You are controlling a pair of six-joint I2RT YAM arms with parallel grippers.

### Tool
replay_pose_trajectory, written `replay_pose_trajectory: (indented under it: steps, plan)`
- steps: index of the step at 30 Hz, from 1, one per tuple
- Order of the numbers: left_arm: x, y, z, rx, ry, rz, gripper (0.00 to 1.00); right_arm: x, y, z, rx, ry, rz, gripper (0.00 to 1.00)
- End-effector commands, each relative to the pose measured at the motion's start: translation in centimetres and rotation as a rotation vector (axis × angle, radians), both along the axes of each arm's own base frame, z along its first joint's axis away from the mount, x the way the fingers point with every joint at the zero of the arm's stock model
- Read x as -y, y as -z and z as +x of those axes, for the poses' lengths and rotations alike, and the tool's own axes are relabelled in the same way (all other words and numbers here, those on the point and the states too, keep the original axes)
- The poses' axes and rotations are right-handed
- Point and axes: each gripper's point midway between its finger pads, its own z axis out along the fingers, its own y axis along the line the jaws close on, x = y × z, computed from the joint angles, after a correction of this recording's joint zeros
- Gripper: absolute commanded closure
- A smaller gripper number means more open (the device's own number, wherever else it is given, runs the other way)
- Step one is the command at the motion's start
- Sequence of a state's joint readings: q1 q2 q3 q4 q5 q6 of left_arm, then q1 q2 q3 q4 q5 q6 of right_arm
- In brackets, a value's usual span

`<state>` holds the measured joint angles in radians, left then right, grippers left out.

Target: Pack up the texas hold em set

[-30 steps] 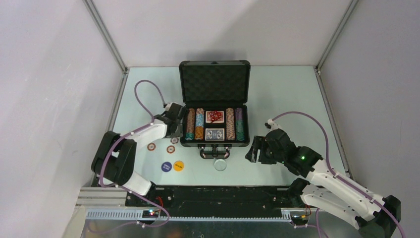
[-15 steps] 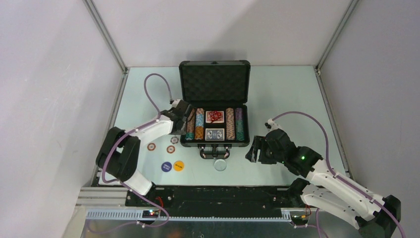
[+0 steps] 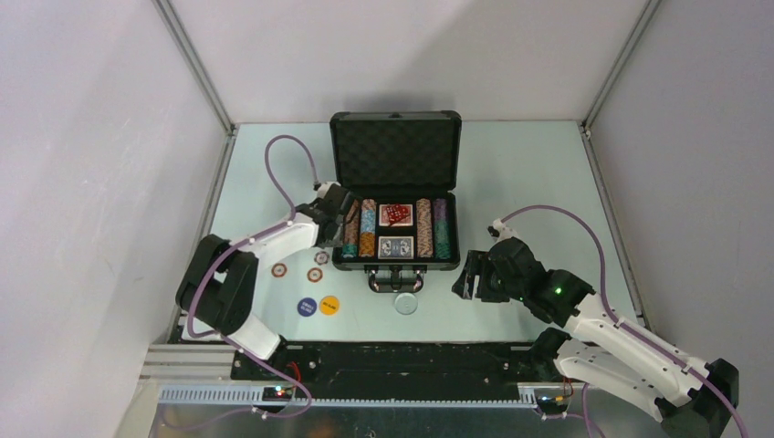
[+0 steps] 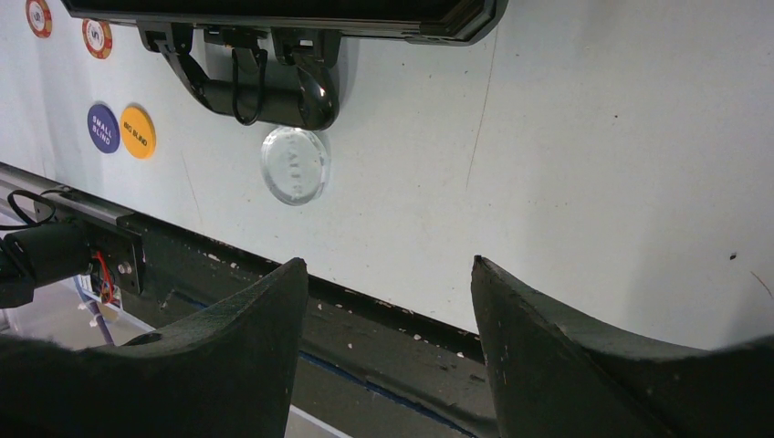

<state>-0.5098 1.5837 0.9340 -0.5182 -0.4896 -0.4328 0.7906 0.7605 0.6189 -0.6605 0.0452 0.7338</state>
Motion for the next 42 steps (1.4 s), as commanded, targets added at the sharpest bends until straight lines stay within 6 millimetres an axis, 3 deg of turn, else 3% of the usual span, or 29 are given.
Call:
replay_pose_trajectory:
  steps: [1, 9, 14, 19, 28, 35, 42]
  plan:
    - [14.1, 0.5, -1.3, -0.055, 0.252, -0.590, 0.45, -0.2, -0.6, 0.4, 0.022, 0.016, 0.019, 0.30]
    - [16.4, -0.2, -1.5, -0.061, 0.320, -0.701, 0.45, -0.6, -0.6, 0.5, 0.017, 0.010, 0.027, 0.30]
    - [16.1, 0.1, -1.5, -0.056, 0.312, -0.690, 0.45, -0.3, -0.5, 0.4, 0.017, 0.018, 0.019, 0.30]
    - [13.1, -0.3, -0.6, -0.008, 0.234, -0.576, 0.42, -0.3, -0.6, 0.4, 0.017, 0.018, 0.020, 0.30]
    - [6.8, -5.1, 0.0, 0.107, 0.121, -0.405, 0.37, -0.4, -0.5, 0.5, 0.017, 0.017, 0.020, 0.30]
    - [2.0, -2.4, -1.6, 0.058, -0.003, -0.371, 0.26, -0.6, -0.4, 0.5, 0.015, 0.012, 0.019, 0.30]
    - [0.1, 0.1, -2.5, 0.009, -0.084, -0.322, 0.22, -0.9, -0.4, 0.5, 0.014, 0.005, 0.024, 0.30]
